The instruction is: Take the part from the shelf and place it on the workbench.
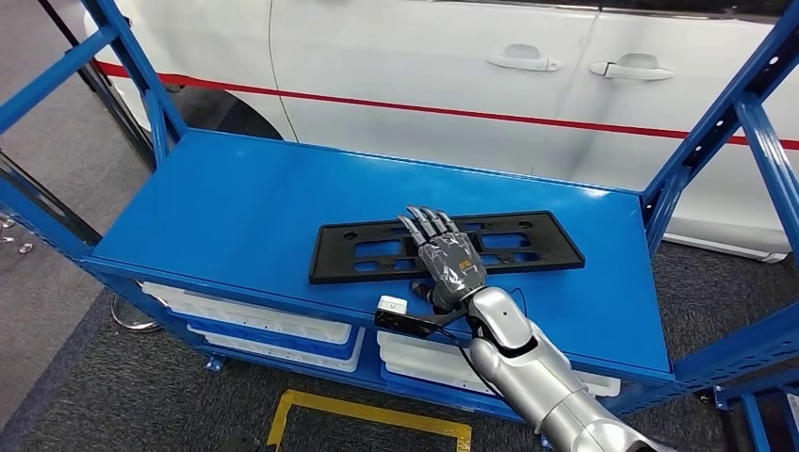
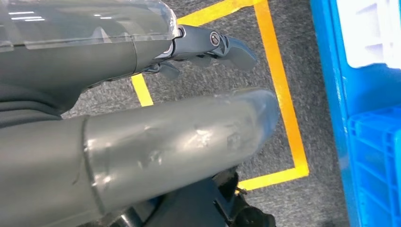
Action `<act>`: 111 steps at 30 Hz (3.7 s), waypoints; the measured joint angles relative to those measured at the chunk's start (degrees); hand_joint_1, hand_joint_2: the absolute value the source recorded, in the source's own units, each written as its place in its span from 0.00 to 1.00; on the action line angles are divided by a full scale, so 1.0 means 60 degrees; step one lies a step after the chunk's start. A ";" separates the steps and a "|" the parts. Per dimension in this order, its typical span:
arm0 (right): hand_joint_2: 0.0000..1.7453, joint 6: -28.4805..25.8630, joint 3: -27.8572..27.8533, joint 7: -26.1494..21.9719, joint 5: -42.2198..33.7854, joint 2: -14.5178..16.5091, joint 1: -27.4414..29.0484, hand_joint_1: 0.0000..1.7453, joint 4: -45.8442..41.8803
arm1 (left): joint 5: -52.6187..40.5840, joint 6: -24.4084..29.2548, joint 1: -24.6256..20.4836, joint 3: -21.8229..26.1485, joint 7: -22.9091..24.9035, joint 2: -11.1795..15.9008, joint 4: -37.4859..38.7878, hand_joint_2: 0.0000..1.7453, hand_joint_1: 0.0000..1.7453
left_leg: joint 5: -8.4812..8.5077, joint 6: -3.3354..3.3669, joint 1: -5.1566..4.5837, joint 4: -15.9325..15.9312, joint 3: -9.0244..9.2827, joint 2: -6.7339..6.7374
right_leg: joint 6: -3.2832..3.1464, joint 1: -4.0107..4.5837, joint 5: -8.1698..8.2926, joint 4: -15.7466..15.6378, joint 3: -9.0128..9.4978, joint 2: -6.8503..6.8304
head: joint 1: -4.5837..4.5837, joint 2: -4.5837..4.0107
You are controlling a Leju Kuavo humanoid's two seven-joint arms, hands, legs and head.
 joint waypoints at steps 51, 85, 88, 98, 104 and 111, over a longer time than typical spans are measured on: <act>1.00 -0.0170 -0.0387 0.0002 0.0000 0.0092 0.0197 0.97 -0.0003 | -0.0002 -0.0003 0.0066 0.0026 -0.0060 0.0005 -0.0199 0.00 0.00 | -0.0191 -0.0128 0.0071 0.0318 -0.0168 -0.0013 | -0.0124 -0.0031 0.0019 -0.0017 0.0012 0.0038 | 0.0001 0.0000; 1.00 -0.0196 -0.0536 -0.0105 -0.0042 0.0082 0.0069 1.00 -0.0053 | -0.0059 0.0062 0.0024 0.0100 -0.0062 0.0036 -0.0375 0.00 0.00 | -0.1185 -0.0249 0.0118 0.2051 -0.0794 -0.0003 | -0.0174 -0.0052 0.0077 -0.0071 0.0023 0.0002 | 0.0000 0.0000; 1.00 -0.0215 -0.0539 -0.0102 -0.0056 0.0079 0.0086 1.00 -0.0048 | -0.0061 0.0056 0.0056 0.0100 -0.0062 0.0037 -0.0375 0.00 0.00 | -0.0974 -0.0283 0.0145 0.2239 -0.0882 -0.0001 | -0.0172 -0.0054 0.0076 -0.0064 0.0020 -0.0002 | 0.0001 0.0000; 1.00 -0.0882 -0.1098 -0.0389 -0.0710 0.0067 -0.0117 1.00 -0.1357 | -0.0163 0.0131 0.0021 0.0123 -0.0229 0.0045 -0.0375 0.00 0.00 | -0.0012 0.0229 0.0104 -0.0111 0.0171 0.0007 | 0.0232 -0.0044 -0.0305 0.0594 -0.0349 0.0029 | 0.0006 0.0000; 1.00 -0.1017 -0.1341 -0.0500 -0.0806 0.0026 -0.0216 1.00 -0.2302 | -0.0193 0.0180 0.0016 0.0137 -0.0280 0.0042 -0.0372 0.00 0.00 | -0.0060 0.0328 0.0048 -0.0056 0.0168 -0.0010 | 0.0205 -0.0049 -0.0666 0.2194 -0.1165 0.0028 | 0.0006 0.0000; 1.00 -0.1315 -0.1428 -0.0930 -0.0855 -0.0036 -0.0281 1.00 -0.3737 | -0.0509 0.0772 0.0004 0.0140 -0.0404 -0.0046 -0.0372 0.00 0.00 | -0.0217 0.0042 0.0014 0.0089 0.0102 -0.0017 | -0.0001 0.0008 0.0110 0.0086 -0.0242 0.0063 | 0.0003 0.0000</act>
